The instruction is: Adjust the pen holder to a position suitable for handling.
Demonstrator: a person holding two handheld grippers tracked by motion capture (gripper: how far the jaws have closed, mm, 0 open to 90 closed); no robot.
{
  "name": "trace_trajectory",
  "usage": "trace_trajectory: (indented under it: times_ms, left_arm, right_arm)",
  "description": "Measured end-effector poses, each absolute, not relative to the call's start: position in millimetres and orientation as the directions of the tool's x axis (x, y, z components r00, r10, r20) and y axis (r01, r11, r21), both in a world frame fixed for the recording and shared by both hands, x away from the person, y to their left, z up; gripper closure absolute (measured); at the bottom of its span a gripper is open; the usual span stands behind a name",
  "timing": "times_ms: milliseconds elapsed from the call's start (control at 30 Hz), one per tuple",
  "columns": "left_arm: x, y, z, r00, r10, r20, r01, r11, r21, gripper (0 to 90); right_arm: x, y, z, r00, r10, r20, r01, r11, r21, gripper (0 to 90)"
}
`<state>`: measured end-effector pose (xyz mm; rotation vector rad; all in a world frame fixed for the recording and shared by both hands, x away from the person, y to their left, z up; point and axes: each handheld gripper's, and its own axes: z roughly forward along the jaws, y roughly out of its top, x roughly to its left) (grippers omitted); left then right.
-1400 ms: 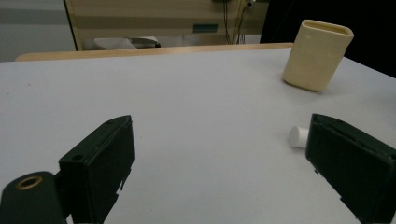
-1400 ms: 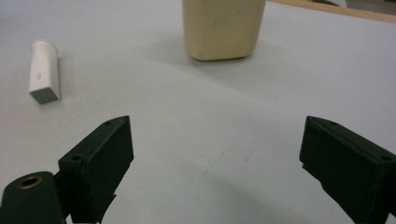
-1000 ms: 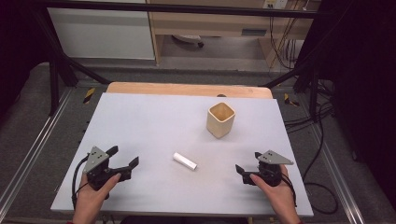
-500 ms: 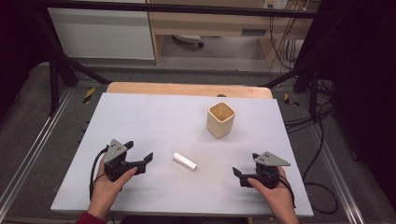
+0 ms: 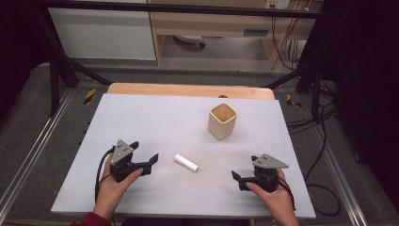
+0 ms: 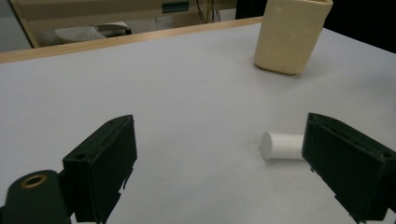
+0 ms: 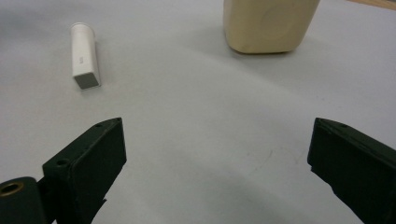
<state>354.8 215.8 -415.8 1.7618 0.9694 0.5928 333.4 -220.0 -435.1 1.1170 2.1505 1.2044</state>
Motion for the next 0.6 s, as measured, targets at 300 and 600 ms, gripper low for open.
trace_trajectory:
  times_ms: [300,600]
  left_arm:
    - [354,217,-416,0.555,0.831,-0.045,0.338,-0.176,0.925,10.1]
    - [353,217,-416,0.555,0.831,-0.041,0.337,-0.18,0.924,9.7]
  right_arm:
    - [333,-217,-434,-0.592,0.806,0.008,0.44,0.315,0.841,5.0]
    - [332,-205,-433,-0.626,0.78,-0.006,0.442,0.361,0.821,6.6]
